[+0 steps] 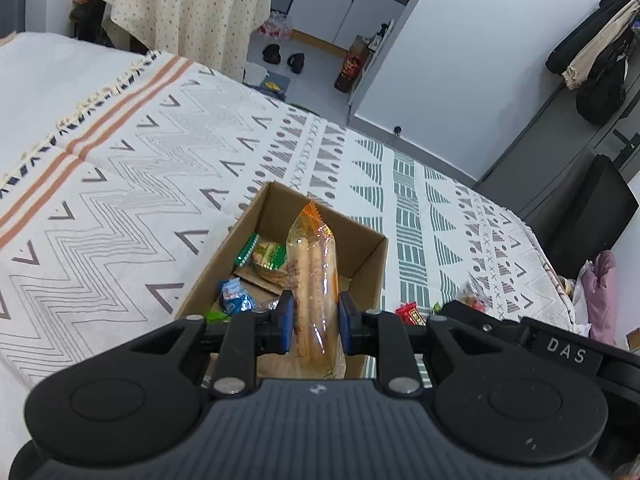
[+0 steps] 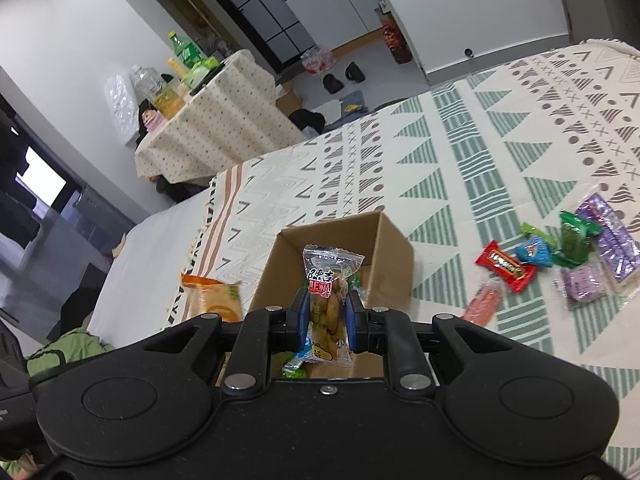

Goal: Organize snacks
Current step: 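Carry the breadstick pack and small snack pack into the box and open both tools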

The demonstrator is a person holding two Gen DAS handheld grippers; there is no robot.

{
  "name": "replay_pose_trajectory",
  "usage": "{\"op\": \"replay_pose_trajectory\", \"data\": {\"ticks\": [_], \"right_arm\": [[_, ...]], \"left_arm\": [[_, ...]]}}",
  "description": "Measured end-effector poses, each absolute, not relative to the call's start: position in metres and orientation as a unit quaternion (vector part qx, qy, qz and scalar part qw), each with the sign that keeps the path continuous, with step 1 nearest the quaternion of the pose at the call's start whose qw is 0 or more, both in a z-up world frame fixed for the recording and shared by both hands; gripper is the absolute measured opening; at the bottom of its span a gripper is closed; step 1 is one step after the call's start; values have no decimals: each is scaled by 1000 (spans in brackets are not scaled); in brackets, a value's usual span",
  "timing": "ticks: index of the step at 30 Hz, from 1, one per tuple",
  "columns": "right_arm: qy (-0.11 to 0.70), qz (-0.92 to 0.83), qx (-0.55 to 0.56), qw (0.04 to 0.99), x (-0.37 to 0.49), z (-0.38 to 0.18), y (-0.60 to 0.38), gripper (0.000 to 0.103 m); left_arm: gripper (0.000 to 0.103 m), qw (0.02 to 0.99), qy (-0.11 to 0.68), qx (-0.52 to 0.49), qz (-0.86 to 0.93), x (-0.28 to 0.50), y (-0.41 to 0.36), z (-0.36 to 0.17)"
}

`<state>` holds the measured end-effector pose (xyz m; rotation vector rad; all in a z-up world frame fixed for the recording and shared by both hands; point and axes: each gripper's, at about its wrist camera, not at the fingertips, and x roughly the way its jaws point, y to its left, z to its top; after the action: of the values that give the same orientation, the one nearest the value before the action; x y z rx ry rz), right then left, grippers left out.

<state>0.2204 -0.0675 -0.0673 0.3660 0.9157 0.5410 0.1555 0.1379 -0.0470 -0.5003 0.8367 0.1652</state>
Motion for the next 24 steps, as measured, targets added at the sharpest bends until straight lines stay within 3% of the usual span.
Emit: {"op": "replay_pose_trajectory", "data": {"ticks": [11,22,24], "right_arm": [[456,270,159,833,225,-78,-34,19],[464,261,159,831,222,-72,-41,47],[457,255,160,837,221,-69,-50,53]], "left_arm": [[28,870,419,-241,93,161,156,-53],[72,871,412,-233,133,154,162,-45],[75,873,410,-229,133,153,158,-43]]}}
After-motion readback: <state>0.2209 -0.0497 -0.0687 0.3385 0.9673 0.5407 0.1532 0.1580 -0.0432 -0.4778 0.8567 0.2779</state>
